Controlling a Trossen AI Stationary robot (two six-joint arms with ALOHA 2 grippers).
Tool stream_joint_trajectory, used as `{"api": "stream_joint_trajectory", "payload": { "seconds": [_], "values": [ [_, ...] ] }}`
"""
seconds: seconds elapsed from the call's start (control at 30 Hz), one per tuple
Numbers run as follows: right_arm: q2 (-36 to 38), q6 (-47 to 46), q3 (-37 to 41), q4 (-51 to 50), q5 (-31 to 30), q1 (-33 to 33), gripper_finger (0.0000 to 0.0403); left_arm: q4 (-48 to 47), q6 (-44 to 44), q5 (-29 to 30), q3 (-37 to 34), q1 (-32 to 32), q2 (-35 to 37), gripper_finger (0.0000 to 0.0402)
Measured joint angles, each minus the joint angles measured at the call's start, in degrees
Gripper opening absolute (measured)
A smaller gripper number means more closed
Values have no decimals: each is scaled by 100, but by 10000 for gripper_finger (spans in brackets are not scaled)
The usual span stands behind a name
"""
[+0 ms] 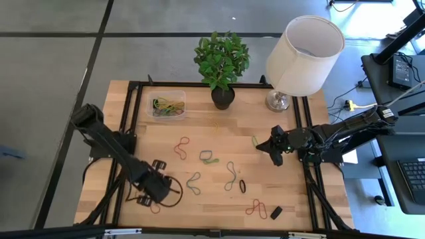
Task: Pick and place rubber bands into bin
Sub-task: Put the red rubber band into the transparent bin
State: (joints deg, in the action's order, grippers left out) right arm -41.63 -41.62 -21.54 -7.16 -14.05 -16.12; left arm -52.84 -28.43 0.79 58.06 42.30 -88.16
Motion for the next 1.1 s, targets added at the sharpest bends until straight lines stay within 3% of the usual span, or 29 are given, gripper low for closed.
{"api": "stream_joint_trajectory", "payload": {
  "seconds": [0.17,0.4,0.77,0.93,1.1],
  "values": [
    [0,153,2,0,0,-1,16,27,-288,-218,0,524,-333,149],
    [0,204,2,0,0,0,16,271,-385,-236,0,1166,-753,164],
    [0,315,4,3,5,-1,16,478,-310,-34,19,1246,-1500,165],
    [0,313,4,4,5,0,16,492,-398,-56,22,1238,-1582,140],
    [0,314,4,3,5,-1,16,396,-525,-49,17,1205,-1579,71]
  ]
}}
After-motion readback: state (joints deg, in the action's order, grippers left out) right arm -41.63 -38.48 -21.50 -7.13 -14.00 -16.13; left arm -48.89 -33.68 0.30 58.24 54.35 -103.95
